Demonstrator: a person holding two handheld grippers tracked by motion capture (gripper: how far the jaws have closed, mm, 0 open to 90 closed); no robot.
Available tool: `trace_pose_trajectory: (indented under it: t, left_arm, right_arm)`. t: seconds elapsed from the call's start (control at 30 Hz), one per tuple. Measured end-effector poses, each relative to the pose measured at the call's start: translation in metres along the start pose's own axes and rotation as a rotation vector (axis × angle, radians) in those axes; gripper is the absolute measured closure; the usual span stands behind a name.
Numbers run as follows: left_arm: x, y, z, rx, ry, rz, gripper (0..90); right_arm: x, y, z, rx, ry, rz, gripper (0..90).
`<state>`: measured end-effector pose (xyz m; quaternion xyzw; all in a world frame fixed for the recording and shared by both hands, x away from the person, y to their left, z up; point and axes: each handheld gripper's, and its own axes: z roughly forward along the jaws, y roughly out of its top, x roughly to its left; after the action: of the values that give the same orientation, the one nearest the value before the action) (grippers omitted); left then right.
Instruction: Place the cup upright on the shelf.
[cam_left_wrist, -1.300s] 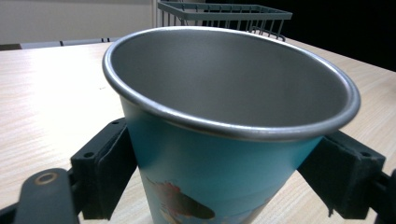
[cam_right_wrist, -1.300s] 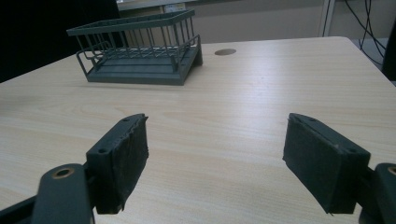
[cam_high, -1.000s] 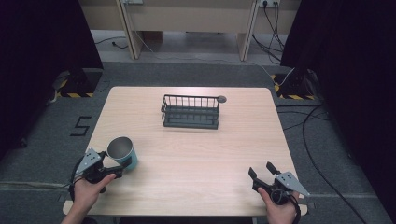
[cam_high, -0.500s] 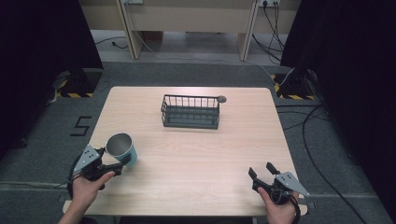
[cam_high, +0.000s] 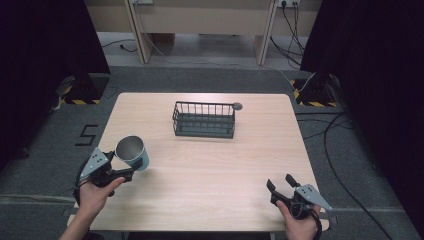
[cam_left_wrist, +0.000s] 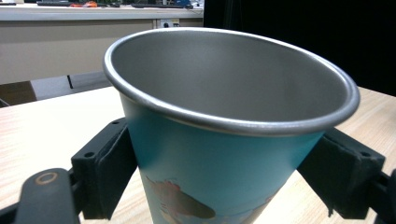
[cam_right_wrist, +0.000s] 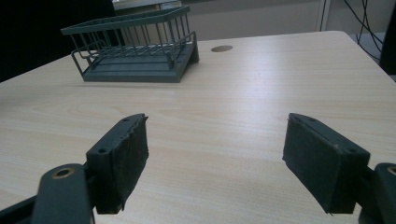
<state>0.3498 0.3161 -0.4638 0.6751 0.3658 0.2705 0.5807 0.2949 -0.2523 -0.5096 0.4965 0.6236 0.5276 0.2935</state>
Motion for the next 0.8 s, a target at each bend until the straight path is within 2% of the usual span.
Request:
trace_pose_trajectory:
  t: [0.8]
  left_arm:
    - [-0.003, 0.013, 0.018, -0.025, -0.014, 0.001, 15.4]
  right_arm:
    - [0.000, -0.001, 0.001, 0.003, 0.003, 0.001, 23.1]
